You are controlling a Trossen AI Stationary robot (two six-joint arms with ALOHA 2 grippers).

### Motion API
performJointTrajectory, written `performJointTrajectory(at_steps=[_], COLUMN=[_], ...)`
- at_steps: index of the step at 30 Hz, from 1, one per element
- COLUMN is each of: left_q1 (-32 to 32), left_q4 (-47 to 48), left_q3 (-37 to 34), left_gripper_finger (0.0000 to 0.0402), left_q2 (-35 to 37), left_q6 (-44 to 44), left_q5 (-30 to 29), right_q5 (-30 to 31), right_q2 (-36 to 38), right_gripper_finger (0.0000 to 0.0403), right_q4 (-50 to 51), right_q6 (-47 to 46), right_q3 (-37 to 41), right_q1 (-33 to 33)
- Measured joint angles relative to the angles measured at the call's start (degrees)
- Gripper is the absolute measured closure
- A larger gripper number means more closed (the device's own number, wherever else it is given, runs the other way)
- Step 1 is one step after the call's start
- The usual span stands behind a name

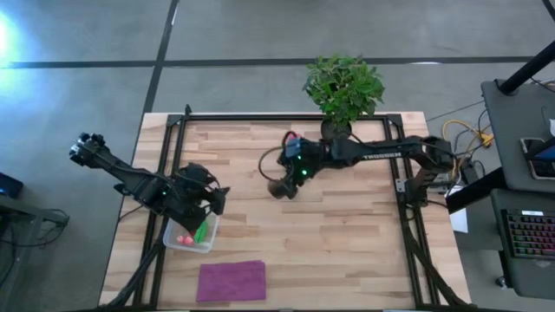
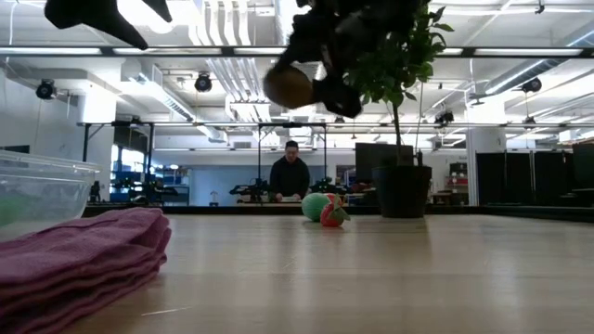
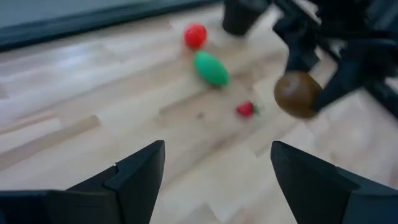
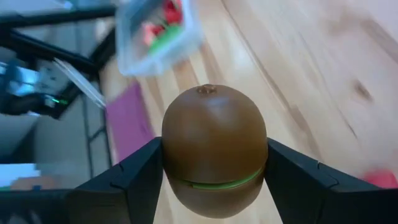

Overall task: Pick and placing Produce into tupperware
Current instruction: Put the brown kiwi into the transparent container

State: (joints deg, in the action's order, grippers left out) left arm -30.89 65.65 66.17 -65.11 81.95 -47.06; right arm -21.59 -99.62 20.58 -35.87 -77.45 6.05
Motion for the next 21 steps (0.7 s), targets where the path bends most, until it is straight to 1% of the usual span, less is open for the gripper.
performJointTrajectory(at_steps=[3,6,8,10,14,17,21], left_q1=[-3.06,-5.18,-5.51,-5.62,-6.94,-9.22,-12.85], left_q4=[2.83,4.25,4.97,6.7,10.12,10.79,15.67], left_q3=[-0.02,0.0,0.0,-0.01,-0.14,-0.15,0.17], left_gripper_finger=[0.0123,0.0123,0.0123,0.0123,0.0123,0.0123,0.0123], left_q2=[1.29,2.04,1.91,1.25,-1.64,-5.19,-10.35], left_q6=[4.79,6.23,5.98,5.69,1.14,-2.83,-2.25], left_q5=[-5.65,-7.21,-5.58,-2.48,2.94,3.03,3.11], right_q5=[-0.99,-1.41,-1.68,-2.57,-7.65,-13.33,-17.06], right_q2=[-0.99,-2.45,-3.73,-5.26,-9.71,-14.35,-20.19], right_gripper_finger=[0.0162,0.0161,0.0161,0.0161,0.0161,0.0161,0.0161], right_q4=[-0.14,-0.23,-0.2,-0.18,0.19,0.16,0.57], right_q6=[0.04,0.02,-0.01,-0.05,-1.09,-2.81,-4.79], right_q3=[-3.21,-6.76,-9.27,-11.57,-16.69,-21.82,-29.31], right_q1=[0.8,1.25,1.38,1.48,1.51,1.49,1.48])
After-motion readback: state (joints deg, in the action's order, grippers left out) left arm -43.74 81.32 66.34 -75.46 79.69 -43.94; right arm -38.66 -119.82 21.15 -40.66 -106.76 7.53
